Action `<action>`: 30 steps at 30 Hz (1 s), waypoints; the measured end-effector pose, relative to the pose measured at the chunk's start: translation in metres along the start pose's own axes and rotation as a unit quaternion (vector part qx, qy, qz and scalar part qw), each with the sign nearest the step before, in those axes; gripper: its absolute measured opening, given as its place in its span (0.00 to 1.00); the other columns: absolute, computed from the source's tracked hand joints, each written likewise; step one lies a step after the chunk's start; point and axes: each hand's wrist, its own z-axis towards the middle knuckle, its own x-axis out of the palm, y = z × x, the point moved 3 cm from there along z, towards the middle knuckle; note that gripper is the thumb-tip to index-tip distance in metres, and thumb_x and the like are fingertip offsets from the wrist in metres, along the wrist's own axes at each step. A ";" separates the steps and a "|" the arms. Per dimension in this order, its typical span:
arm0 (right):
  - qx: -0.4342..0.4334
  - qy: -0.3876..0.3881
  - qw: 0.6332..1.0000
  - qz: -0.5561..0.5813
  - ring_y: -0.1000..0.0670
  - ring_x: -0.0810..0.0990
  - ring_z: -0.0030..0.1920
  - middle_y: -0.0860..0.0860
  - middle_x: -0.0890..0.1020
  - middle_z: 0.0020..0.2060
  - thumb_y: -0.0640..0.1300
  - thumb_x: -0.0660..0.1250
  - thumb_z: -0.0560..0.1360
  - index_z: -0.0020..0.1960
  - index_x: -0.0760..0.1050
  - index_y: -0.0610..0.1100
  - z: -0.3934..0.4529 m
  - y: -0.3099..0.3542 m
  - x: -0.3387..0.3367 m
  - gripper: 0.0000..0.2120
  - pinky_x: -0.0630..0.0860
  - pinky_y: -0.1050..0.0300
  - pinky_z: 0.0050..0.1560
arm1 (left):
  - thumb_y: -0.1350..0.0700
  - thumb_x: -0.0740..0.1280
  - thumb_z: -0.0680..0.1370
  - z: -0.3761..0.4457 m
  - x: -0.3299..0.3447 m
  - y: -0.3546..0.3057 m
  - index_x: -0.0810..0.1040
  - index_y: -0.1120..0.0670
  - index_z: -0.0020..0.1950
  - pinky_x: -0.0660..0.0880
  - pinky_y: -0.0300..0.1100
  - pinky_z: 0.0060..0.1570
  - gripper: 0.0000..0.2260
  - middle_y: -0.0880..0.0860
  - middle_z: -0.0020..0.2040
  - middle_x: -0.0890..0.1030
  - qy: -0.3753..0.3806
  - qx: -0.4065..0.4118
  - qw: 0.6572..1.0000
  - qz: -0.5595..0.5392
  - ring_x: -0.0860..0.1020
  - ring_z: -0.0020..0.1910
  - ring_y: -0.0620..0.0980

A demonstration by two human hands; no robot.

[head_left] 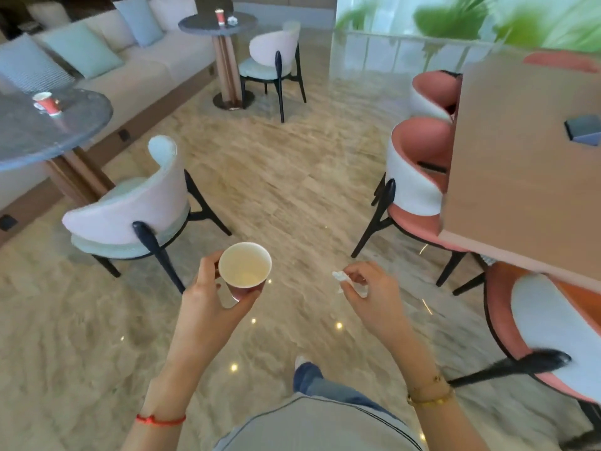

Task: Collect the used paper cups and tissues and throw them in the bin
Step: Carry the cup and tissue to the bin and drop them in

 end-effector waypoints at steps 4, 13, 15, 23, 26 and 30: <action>-0.011 -0.015 1.000 -0.012 0.56 0.76 0.44 0.53 0.79 0.44 0.39 0.70 0.73 0.48 0.79 0.45 0.116 -0.008 -0.008 0.05 0.67 0.76 0.45 | 0.51 0.79 0.65 0.112 0.026 -0.004 0.69 0.51 0.63 0.70 0.27 0.44 0.31 0.44 0.54 0.76 0.006 0.008 1.000 -0.008 0.78 0.51 0.46; 0.026 0.002 1.000 0.003 0.55 0.77 0.46 0.54 0.79 0.45 0.42 0.69 0.75 0.50 0.78 0.46 0.308 -0.045 0.026 0.04 0.73 0.66 0.47 | 0.53 0.79 0.65 0.318 0.091 0.018 0.70 0.54 0.64 0.69 0.31 0.42 0.32 0.43 0.52 0.75 0.026 0.013 1.000 -0.006 0.77 0.48 0.47; 0.035 -0.003 0.999 0.003 0.54 0.77 0.46 0.52 0.79 0.45 0.41 0.69 0.75 0.50 0.78 0.45 0.354 -0.057 0.039 0.04 0.75 0.61 0.48 | 0.53 0.79 0.65 0.370 0.106 0.027 0.70 0.55 0.64 0.72 0.35 0.42 0.31 0.44 0.52 0.75 0.032 0.019 0.999 -0.008 0.77 0.47 0.47; 0.033 -0.040 0.999 0.010 0.55 0.76 0.45 0.52 0.79 0.44 0.41 0.69 0.75 0.51 0.78 0.46 0.579 -0.071 0.056 0.05 0.75 0.60 0.48 | 0.51 0.79 0.65 0.605 0.158 0.035 0.70 0.53 0.64 0.69 0.26 0.40 0.31 0.43 0.52 0.76 0.047 0.069 0.996 -0.016 0.77 0.49 0.46; 0.050 -0.072 0.996 0.003 0.54 0.77 0.46 0.52 0.79 0.45 0.41 0.68 0.75 0.52 0.78 0.45 0.650 -0.084 0.050 0.06 0.74 0.61 0.49 | 0.51 0.79 0.66 0.688 0.185 0.026 0.69 0.53 0.64 0.70 0.24 0.39 0.31 0.47 0.55 0.77 0.080 0.096 0.992 -0.018 0.77 0.50 0.46; 0.090 -0.106 0.990 -0.005 0.56 0.76 0.45 0.54 0.79 0.44 0.41 0.69 0.75 0.50 0.78 0.47 0.716 -0.117 0.038 0.05 0.70 0.71 0.46 | 0.50 0.78 0.66 0.775 0.227 0.014 0.68 0.48 0.64 0.70 0.25 0.42 0.30 0.43 0.54 0.76 0.118 0.114 0.986 -0.038 0.76 0.50 0.44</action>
